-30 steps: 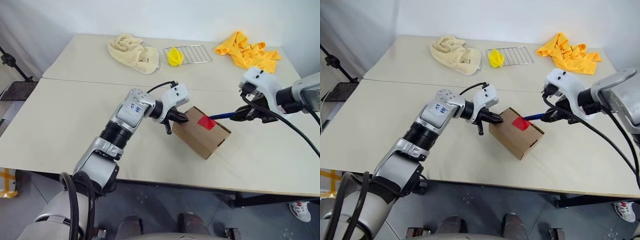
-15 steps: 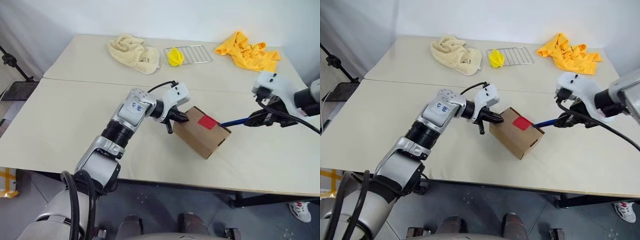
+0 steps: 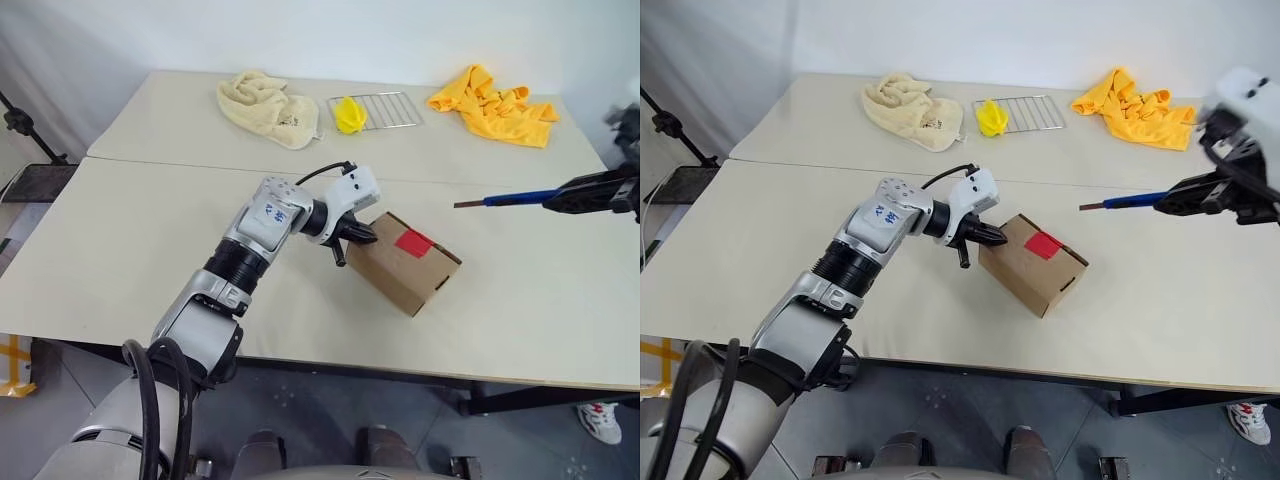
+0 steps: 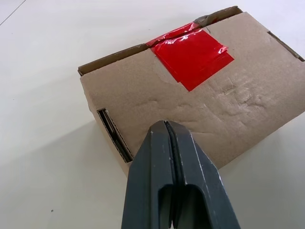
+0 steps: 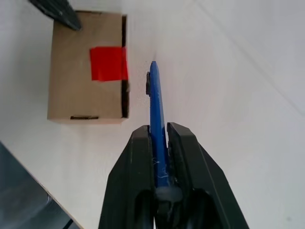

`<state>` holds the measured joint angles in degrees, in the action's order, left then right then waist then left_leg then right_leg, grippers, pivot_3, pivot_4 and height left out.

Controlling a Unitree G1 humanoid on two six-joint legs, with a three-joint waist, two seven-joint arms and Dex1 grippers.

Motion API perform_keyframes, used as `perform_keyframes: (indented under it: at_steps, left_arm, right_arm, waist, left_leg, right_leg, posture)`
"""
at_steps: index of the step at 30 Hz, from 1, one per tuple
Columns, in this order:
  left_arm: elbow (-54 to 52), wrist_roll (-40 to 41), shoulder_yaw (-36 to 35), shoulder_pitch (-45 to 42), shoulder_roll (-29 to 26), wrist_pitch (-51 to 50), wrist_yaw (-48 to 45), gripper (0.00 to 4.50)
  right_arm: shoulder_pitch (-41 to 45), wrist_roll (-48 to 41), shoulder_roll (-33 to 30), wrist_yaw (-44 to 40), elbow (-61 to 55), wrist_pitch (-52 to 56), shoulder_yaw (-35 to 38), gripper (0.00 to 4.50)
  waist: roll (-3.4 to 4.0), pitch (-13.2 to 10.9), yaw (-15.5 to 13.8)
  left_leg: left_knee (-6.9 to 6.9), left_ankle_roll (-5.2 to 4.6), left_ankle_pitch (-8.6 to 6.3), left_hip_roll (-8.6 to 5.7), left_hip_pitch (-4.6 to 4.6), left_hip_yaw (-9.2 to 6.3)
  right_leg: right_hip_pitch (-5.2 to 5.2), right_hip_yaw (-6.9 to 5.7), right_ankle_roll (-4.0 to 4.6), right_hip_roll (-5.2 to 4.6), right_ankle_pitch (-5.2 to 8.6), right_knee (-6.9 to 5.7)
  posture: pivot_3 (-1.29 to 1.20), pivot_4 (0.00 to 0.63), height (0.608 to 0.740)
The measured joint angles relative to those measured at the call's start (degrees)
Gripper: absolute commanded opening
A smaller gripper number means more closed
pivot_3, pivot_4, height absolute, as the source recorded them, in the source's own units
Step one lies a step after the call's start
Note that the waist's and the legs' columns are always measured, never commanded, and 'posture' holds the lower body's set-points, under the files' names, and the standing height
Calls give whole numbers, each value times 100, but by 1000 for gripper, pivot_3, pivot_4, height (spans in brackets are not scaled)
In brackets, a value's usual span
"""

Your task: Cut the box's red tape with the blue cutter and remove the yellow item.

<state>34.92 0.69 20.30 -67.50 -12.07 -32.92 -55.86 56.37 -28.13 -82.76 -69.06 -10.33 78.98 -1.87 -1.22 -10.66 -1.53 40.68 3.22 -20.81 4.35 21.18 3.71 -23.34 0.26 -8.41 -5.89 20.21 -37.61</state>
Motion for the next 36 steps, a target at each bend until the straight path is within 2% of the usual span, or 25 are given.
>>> perform_keyframes:
  at_steps: [2, 5, 8, 11, 14, 16, 21, 22, 24, 29, 33, 36]
  left_arm:
    - [41, -15, 19, -20, 21, 50, -8, 0]
    - [138, -27, 49, -59, 30, 102, -28, 0]
    - [160, -52, 60, -67, 40, 139, -29, 0]
    - [173, -68, 71, -63, 37, 173, -30, 0]
    - [182, -95, 71, -63, 20, 175, -29, 0]
    - [186, -110, 71, -61, 7, 175, -21, 0]
    - [176, -149, 99, -35, 31, 173, -8, 0]
    - [162, -158, 103, -32, 30, 172, -10, 0]
    - [132, -159, 101, -21, 18, 171, -21, 0]
    - [47, -159, 97, 24, -4, 161, -17, 0]
    - [-67, -158, 78, 79, -49, 144, -46, 0]
    - [-50, -140, 1, 75, -112, 123, -125, 0]
  right_arm:
    - [-572, 1, 61, 276, -58, 182, 789, 163]
    - [-1817, 250, 600, 882, -339, 382, 2224, 163]
    - [-3208, 580, 1619, 1506, -876, 242, 3326, 163]
    - [-4287, 875, 2801, 2126, -1199, -403, 3930, 163]
    - [-5066, 983, 3954, 2603, -1318, -1370, 4073, 163]
    - [-5296, 1037, 4459, 2849, -1296, -2029, 4058, 163]
    - [-5603, 1213, 5034, 3285, -814, -3410, 3800, 163]
    - [-5700, 1246, 5054, 3321, -740, -3557, 3682, 873]
    - [-5859, 1246, 5072, 3336, -705, -3681, 3513, 1311]
    - [-6024, 1092, 5025, 3350, -826, -3818, 3413, 2995]
    - [-6093, 842, 4551, 3292, -1222, -3688, 3689, 4327]
    - [-5916, 585, 3771, 3086, -1452, -3370, 3880, 4457]
  waist:
    - [-1, 0, -12]
    - [-17, 14, -12]
    - [-22, 18, -19]
    - [-21, 25, -17]
    - [-1, 36, 1]
    - [25, 46, 10]
    - [41, 55, 23]
    - [43, 57, 22]
    - [49, 60, 19]
    - [55, 63, 17]
    - [59, 64, 15]
    - [57, 62, 39]
  left_leg:
    - [3, -2, 0, 1, 1, 0]
    - [4, -2, 0, 0, -2, 2]
    - [7, -4, 2, 1, -3, 1]
    - [6, -6, 4, 1, -8, 1]
    - [4, -6, 4, -1, -14, 2]
    - [7, -8, 5, -4, -15, 4]
    - [-37, -12, 6, -5, -89, 6]
    - [-51, -14, 8, -5, -92, 6]
    - [-63, -14, 10, -4, -93, 6]
    - [-66, -14, 10, -5, -93, 6]
    - [-67, -14, 10, -4, -92, 6]
    - [-68, -15, 9, -5, -93, 5]
  right_leg:
    - [2, 0, 1, 0, -2, 4]
    - [8, 2, 0, 1, -4, 7]
    - [11, 1, -7, 3, -9, 7]
    - [15, 2, -10, 7, -10, 7]
    - [19, 6, -14, 7, -12, 9]
    - [20, 11, -21, 7, -18, 11]
    - [96, 12, -20, 12, -22, 53]
    - [99, 13, -18, 14, -25, 65]
    - [96, 14, -18, 15, -25, 70]
    - [96, 15, -18, 17, -26, 75]
    - [94, 17, -18, 19, -26, 76]
    - [89, 27, -15, 25, -30, 77]
  posture:
    - [0, 150, 740]
    - [0, 150, 740]
    - [0, 150, 740]
    - [0, 150, 740]
    - [0, 150, 740]
    - [0, 150, 740]
    - [0, 150, 740]
    - [0, 150, 740]
    - [0, 150, 740]
    - [0, 150, 740]
    - [0, 150, 740]
    - [0, 150, 740]
